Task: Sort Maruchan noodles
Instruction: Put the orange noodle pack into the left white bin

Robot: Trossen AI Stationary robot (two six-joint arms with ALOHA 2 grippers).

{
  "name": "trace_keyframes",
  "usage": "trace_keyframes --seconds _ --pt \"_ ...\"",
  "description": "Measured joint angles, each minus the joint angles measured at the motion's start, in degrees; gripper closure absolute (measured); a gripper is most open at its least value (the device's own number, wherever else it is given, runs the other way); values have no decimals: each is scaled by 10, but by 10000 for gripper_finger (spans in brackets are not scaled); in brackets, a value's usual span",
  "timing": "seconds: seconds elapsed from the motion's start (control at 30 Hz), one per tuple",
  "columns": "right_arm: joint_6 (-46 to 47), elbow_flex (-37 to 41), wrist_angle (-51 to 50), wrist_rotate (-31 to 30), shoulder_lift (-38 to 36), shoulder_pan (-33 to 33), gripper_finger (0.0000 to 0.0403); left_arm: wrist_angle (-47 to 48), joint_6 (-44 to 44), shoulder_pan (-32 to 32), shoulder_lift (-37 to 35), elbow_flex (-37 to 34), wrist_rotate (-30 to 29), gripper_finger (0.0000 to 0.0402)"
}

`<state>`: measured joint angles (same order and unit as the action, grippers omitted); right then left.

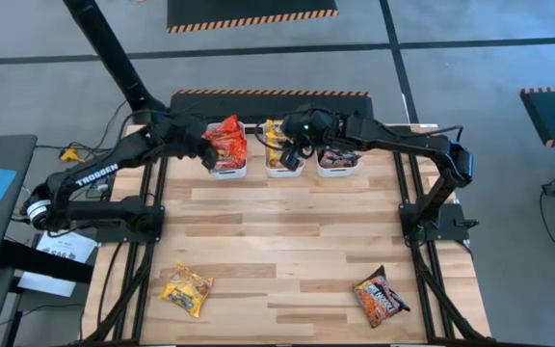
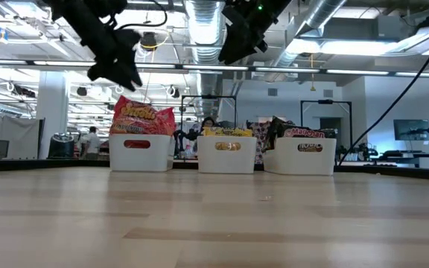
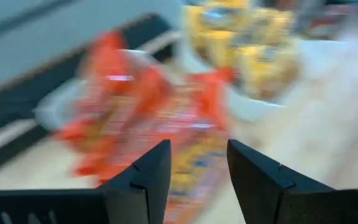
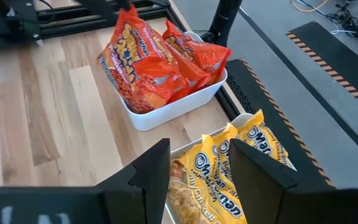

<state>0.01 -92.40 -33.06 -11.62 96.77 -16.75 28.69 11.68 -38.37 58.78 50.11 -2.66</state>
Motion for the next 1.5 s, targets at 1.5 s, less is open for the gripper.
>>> trace_keyframes --seconds 1.5 --pt "-5 0 0 -1 0 3 216 12 49 -3 236 8 98 315"
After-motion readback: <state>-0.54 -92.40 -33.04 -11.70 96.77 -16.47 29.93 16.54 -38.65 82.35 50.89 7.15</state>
